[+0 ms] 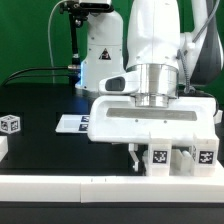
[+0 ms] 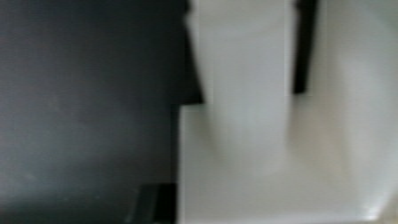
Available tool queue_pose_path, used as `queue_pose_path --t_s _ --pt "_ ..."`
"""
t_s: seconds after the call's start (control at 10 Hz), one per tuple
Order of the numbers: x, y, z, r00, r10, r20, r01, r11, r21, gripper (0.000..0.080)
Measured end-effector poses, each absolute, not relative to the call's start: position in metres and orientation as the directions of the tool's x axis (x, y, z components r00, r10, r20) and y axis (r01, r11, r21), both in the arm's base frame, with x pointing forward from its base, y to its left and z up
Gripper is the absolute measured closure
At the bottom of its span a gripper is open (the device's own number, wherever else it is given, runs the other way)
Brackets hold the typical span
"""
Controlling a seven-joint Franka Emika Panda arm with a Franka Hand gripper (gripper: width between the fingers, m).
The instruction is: Assemble chair
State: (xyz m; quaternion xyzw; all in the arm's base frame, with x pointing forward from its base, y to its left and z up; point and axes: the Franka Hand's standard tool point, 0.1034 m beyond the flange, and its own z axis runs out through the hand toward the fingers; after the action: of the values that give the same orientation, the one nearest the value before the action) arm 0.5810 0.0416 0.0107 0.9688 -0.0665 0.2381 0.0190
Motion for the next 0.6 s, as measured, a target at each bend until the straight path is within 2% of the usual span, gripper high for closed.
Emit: queue_pose_path --t_s 0.2,0.5,0.6 --pt "0.5795 0.0409 0.0106 0.88 -0.11 0.462 -0.129 -0.992 0.011 0.0756" --pt "0.5789 0.0404 0.0109 0.882 -0.1 0.461 -0.12 -0.993 0.016 0.0756" --pt "0.572 0.0331 0.0163 0.894 -0.071 0.443 -0.094 -0.995 0.03 0.0756"
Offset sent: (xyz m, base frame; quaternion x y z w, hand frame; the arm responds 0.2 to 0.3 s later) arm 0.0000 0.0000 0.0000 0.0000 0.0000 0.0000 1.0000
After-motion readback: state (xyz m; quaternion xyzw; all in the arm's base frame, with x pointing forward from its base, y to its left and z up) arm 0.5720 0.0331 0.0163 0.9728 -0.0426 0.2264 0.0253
